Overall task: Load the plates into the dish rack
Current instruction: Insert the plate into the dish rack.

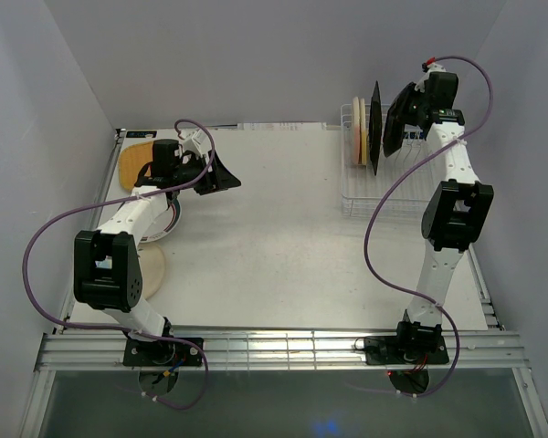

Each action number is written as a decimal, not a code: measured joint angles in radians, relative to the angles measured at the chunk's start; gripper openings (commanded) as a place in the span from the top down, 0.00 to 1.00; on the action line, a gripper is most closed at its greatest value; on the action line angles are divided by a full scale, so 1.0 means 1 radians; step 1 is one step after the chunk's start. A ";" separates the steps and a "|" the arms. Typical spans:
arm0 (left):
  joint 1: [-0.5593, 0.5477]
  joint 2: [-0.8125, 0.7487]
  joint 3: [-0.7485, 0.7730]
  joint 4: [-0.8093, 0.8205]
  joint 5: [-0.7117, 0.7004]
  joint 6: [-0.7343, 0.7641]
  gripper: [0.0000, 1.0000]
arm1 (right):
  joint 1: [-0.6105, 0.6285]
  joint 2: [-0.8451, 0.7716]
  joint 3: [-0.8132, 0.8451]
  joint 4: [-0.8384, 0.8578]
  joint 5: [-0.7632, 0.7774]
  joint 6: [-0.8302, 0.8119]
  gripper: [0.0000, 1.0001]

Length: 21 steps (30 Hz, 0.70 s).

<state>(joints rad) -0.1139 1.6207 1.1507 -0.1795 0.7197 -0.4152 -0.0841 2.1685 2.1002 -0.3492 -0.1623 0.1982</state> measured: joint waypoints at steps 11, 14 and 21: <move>0.000 0.000 0.000 0.000 0.000 0.000 0.28 | -0.004 0.000 0.001 -0.017 0.000 0.032 0.92; 0.000 0.000 0.000 0.000 0.000 0.000 0.28 | -0.012 0.000 0.007 -0.031 -0.009 0.055 0.92; 0.000 0.000 0.000 0.000 0.000 0.000 0.28 | -0.032 0.000 0.021 -0.059 -0.041 0.091 0.92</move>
<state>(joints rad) -0.1139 1.6207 1.1507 -0.1795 0.7200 -0.4152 -0.1162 2.1685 2.1208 -0.4080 -0.2035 0.2893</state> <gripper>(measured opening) 0.716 0.204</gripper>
